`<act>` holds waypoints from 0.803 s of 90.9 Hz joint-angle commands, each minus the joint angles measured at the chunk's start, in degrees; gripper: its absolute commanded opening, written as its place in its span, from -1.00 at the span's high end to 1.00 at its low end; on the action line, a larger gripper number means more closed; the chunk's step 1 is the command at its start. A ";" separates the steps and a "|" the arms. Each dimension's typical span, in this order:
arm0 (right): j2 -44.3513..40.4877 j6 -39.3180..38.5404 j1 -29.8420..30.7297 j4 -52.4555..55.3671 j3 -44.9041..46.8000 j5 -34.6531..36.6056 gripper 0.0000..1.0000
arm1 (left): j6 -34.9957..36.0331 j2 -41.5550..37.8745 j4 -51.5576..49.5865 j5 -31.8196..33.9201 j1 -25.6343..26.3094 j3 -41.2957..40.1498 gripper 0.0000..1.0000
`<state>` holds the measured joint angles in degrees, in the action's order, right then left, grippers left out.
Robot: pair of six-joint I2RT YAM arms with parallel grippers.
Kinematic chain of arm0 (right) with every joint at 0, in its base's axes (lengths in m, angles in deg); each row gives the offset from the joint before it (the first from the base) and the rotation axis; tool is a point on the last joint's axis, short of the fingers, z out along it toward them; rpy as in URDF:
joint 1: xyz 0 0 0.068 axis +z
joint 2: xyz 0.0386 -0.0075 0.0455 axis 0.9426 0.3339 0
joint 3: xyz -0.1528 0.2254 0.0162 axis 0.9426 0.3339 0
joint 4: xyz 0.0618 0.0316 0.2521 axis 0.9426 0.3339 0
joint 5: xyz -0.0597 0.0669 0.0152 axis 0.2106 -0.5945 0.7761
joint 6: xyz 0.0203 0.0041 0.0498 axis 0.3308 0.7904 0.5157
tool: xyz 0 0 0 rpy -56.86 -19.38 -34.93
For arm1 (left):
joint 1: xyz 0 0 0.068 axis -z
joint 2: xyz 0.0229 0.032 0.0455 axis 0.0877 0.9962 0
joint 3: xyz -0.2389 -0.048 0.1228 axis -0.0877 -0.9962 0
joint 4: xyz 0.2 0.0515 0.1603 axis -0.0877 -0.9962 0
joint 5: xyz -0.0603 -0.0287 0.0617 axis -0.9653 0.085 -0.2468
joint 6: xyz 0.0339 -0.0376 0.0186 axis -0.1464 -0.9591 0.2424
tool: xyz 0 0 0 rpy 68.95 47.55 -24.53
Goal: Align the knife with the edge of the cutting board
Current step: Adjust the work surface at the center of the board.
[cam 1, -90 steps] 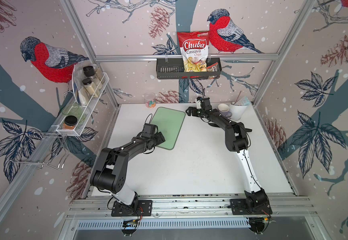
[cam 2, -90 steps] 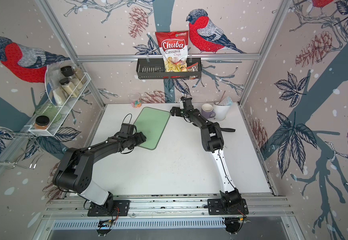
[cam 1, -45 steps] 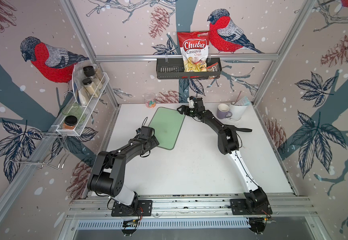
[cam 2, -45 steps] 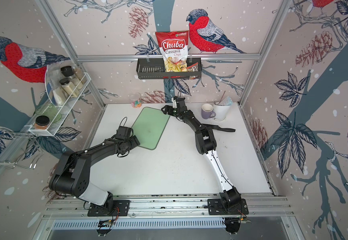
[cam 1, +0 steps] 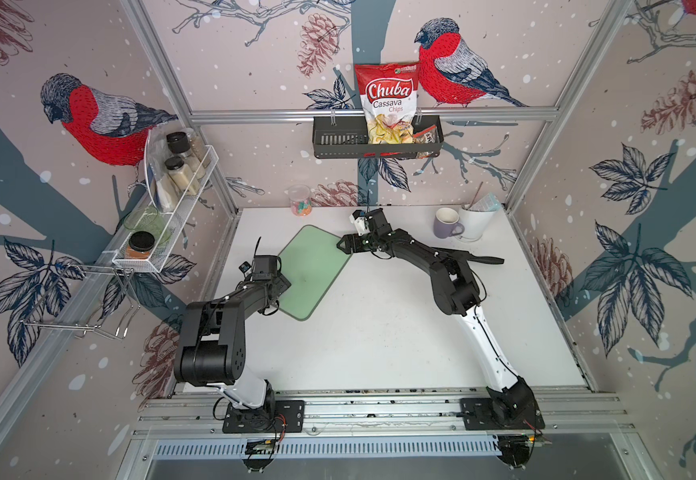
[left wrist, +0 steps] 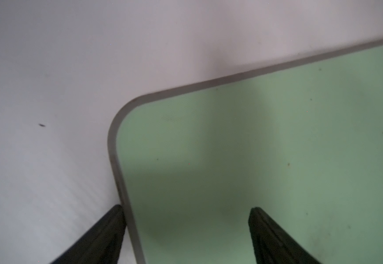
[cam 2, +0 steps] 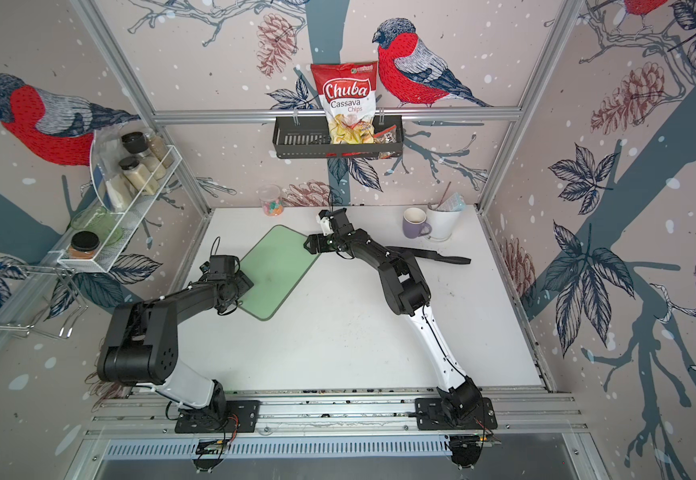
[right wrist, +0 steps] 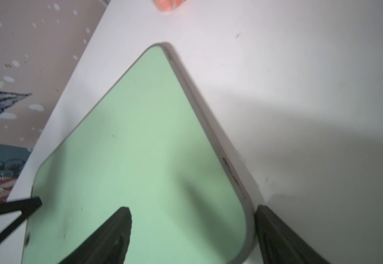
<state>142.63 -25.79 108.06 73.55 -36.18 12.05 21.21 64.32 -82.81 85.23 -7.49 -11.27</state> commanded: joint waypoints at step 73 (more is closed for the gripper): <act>-21.20 15.98 -5.22 -2.15 34.06 2.10 -0.66 | 6.08 11.78 4.52 -32.38 2.79 6.29 -0.66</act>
<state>120.93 -12.08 101.52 67.23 -2.63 14.76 27.77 73.85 -67.86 63.92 -7.60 -5.30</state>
